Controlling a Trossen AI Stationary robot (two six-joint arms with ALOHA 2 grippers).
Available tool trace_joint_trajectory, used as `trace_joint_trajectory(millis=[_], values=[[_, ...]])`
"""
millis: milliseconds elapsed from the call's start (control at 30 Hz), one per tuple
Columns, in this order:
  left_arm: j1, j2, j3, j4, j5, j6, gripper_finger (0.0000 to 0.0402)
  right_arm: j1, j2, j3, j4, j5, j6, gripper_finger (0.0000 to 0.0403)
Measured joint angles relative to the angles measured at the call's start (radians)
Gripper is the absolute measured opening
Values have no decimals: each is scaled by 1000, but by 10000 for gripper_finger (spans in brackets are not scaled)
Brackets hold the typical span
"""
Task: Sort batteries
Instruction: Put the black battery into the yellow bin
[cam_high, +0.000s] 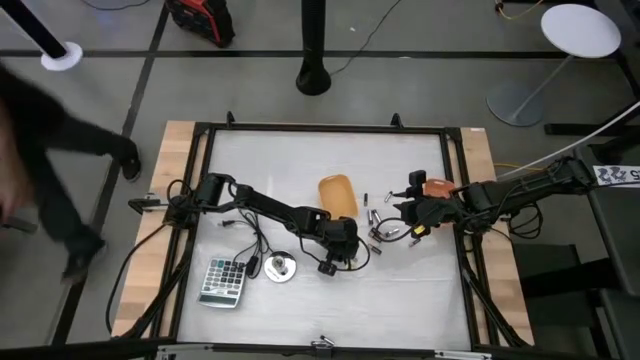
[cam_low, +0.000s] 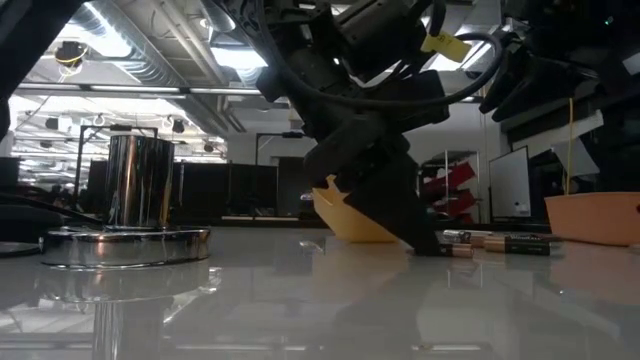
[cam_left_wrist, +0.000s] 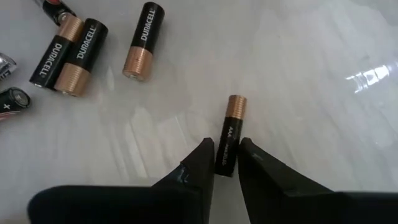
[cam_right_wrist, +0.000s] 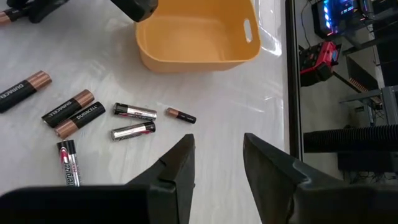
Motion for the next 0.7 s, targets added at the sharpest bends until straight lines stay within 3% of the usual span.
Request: trace_joint_trajectory(millis=[300, 700], values=[[0, -2, 0, -4, 0, -3, 21, 0, 0, 0, 0, 0, 0, 131], [0, -3, 1, -5, -1, -20, 25, 0, 0, 0, 0, 0, 0, 131]])
